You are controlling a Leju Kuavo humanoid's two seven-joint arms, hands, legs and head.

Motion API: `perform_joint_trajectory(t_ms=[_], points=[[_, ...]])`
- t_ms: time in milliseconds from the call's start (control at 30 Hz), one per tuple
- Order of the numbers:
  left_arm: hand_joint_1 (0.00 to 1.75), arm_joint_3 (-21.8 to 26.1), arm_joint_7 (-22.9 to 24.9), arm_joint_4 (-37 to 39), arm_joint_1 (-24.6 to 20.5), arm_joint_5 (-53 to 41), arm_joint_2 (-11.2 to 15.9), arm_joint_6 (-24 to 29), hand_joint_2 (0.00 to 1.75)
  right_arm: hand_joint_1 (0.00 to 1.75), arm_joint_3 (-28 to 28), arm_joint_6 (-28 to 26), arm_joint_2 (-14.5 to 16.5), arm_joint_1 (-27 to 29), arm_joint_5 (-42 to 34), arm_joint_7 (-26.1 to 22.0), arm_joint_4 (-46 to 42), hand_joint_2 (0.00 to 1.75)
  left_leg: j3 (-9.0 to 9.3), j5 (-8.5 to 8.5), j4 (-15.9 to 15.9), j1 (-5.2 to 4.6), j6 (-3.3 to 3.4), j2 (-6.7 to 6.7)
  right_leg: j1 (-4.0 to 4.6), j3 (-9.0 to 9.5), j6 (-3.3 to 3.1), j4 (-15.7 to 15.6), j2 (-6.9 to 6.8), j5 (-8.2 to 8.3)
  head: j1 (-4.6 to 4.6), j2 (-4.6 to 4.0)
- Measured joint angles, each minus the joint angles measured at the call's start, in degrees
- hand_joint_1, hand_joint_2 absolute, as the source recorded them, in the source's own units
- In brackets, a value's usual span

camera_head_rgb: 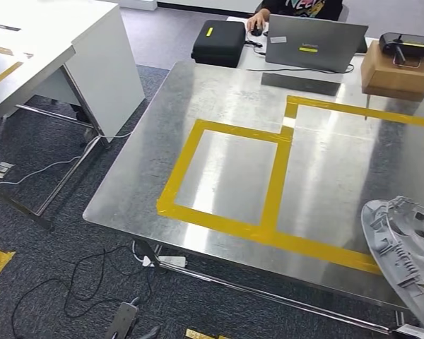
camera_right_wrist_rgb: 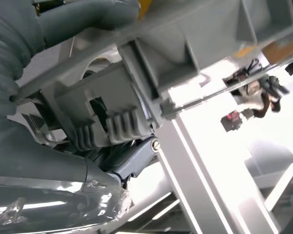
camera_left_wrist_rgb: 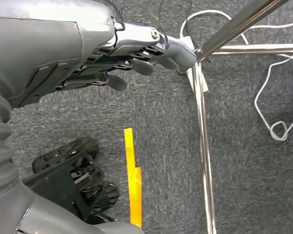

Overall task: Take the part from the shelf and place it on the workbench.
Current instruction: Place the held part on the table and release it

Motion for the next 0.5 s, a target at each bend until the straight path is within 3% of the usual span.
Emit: perform_joint_trajectory(t_ms=[100,267,367,500], points=[[0.00,0.00,-0.01,0.00,-0.08,-0.04,0.04,-0.08,1.75,1.75,-4.11,2.24,0.00,-1.92,-0.03,-0.80,0.86,1.75,-0.01,0.27,-0.20,0.16,-0.32,-0.06,0.27,-0.01,-0.33,0.05,-0.18,-0.06,-0.02,0.00],[0.00,0.00,-0.01,0.00,-0.10,-0.08,0.04,-0.21,1.75,1.75,-7.38,3.58,0.00,-3.49,0.25,-0.91,1.90,1.75,-0.01,0.43,-0.47,0.46,-2.33,-0.06,0.50,-0.09,-0.64,0.11,-0.17,-0.06,-0.01,0.00],[0.00,-0.02,-0.01,0.00,-0.12,-0.33,0.03,-0.45,1.75,1.75,-9.96,8.51,-0.01,-5.80,2.15,-2.28,2.48,1.75,-0.04,0.45,-0.47,0.45,-2.50,-0.02,0.50,-0.10,-0.72,0.10,-0.12,0.03,0.01,0.00],[0.00,-0.07,0.11,0.00,-0.49,-0.82,-0.05,-0.98,1.75,1.75,-19.44,20.84,-0.53,-14.07,8.71,-8.54,3.97,1.75,-0.09,0.49,-0.44,0.29,-2.50,0.06,0.32,-0.14,-0.69,0.05,-0.08,0.25,0.03,0.00]])
